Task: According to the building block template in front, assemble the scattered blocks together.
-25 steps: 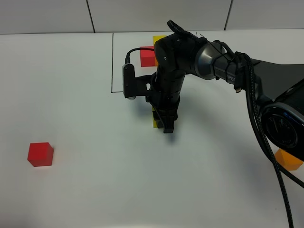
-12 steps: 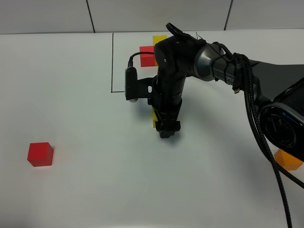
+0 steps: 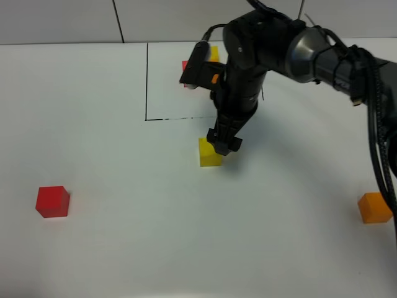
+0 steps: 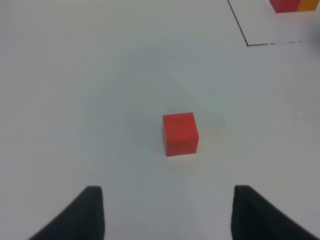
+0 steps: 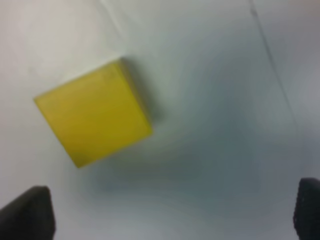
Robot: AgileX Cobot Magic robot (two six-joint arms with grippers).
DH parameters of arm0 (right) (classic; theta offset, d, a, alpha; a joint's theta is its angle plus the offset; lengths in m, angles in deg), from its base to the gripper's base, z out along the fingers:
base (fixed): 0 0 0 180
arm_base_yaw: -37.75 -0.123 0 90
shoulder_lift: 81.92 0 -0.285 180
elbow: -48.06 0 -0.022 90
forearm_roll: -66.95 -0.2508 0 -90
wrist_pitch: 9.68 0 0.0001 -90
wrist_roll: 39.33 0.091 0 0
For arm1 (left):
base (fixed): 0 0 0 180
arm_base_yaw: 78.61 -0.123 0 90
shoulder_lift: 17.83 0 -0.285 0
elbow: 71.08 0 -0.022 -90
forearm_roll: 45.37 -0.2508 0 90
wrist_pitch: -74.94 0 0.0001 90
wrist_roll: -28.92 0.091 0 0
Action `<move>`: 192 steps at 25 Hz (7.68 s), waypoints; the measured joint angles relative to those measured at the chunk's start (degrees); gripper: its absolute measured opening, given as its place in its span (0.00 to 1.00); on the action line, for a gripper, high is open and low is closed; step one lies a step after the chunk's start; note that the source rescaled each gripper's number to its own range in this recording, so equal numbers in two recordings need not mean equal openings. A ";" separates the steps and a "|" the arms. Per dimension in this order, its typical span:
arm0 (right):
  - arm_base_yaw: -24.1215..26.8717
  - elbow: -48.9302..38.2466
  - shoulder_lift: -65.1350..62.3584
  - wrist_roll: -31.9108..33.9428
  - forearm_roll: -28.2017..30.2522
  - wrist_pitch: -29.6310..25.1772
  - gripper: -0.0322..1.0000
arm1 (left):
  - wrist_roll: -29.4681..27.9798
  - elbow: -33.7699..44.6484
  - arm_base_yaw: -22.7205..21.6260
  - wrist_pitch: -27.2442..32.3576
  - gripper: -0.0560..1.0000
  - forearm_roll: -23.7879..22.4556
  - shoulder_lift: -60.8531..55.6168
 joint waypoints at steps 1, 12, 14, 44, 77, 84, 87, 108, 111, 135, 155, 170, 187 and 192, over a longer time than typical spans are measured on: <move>0.84 -2.77 -1.52 1.73 0.00 0.97 0.95 | 0.00 0.00 0.00 0.00 0.28 0.00 0.00; 15.84 -44.11 -30.03 22.39 0.31 16.93 0.92 | 0.00 0.00 0.00 0.00 0.28 0.00 0.00; 19.54 -48.75 -32.84 24.19 0.43 17.71 0.92 | 0.00 0.00 0.00 0.00 0.28 0.00 0.00; 30.93 -61.27 -28.65 26.55 -5.54 30.36 0.82 | 0.00 0.00 0.00 0.00 0.28 0.00 0.00; -11.72 -32.08 -13.98 81.40 11.23 19.70 0.25 | 0.01 0.00 0.00 0.00 0.28 0.00 0.00; -11.90 -23.28 -6.52 81.39 8.75 18.36 0.25 | 0.01 0.00 0.00 0.00 0.28 0.00 0.00; -12.35 -22.77 -6.24 80.93 7.73 18.55 0.25 | 0.01 0.00 0.00 0.00 0.28 0.00 0.00; -12.84 -20.09 -4.61 79.21 7.77 16.65 0.25 | -0.04 0.00 0.00 0.00 0.28 0.00 0.00; -12.84 -20.09 -4.61 79.21 8.74 16.65 0.25 | -0.04 0.00 0.00 0.00 0.28 0.00 0.00; -12.84 -16.00 -0.93 77.87 9.21 14.74 0.25 | -0.04 0.00 0.00 0.00 0.28 0.00 0.00; -12.20 -15.52 0.01 78.37 9.24 16.22 0.25 | 0.04 0.00 0.00 0.00 0.28 0.00 0.00; -11.66 -15.52 0.27 78.76 8.62 16.51 0.25 | 0.04 0.00 0.00 0.00 0.28 0.00 0.00; -11.06 -15.52 -3.35 74.61 9.21 15.52 0.95 | -0.02 0.00 0.00 0.00 0.28 0.00 0.05; -10.19 -15.52 -8.55 68.28 8.79 13.32 1.00 | -0.02 0.00 0.00 0.00 0.28 0.00 0.05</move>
